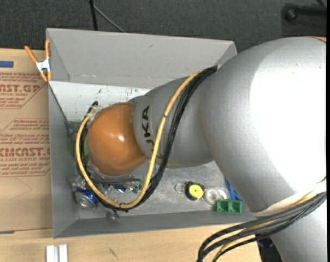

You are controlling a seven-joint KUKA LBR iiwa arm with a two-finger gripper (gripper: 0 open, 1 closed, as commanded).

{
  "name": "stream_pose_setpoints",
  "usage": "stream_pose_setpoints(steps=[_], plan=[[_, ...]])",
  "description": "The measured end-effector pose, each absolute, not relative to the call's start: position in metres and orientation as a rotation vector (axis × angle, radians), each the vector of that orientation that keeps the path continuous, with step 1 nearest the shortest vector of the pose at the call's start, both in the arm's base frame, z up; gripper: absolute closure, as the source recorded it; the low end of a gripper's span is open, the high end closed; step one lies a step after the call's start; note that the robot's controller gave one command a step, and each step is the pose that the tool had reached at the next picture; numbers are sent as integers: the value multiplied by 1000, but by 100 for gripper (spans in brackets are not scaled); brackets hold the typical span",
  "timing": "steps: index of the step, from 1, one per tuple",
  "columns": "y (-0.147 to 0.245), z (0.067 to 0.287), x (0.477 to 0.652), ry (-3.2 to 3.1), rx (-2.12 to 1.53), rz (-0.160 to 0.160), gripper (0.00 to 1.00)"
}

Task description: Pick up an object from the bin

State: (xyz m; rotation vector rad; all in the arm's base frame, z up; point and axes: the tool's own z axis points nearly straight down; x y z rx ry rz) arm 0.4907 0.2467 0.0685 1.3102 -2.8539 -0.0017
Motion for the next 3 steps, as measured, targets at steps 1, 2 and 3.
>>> stream_pose_setpoints(steps=[1,2,3], plan=[[248,70,491,-2855,1313,-4,100],[250,134,492,-2861,1316,-2,100],[251,142,493,-2858,1313,-2,100]])
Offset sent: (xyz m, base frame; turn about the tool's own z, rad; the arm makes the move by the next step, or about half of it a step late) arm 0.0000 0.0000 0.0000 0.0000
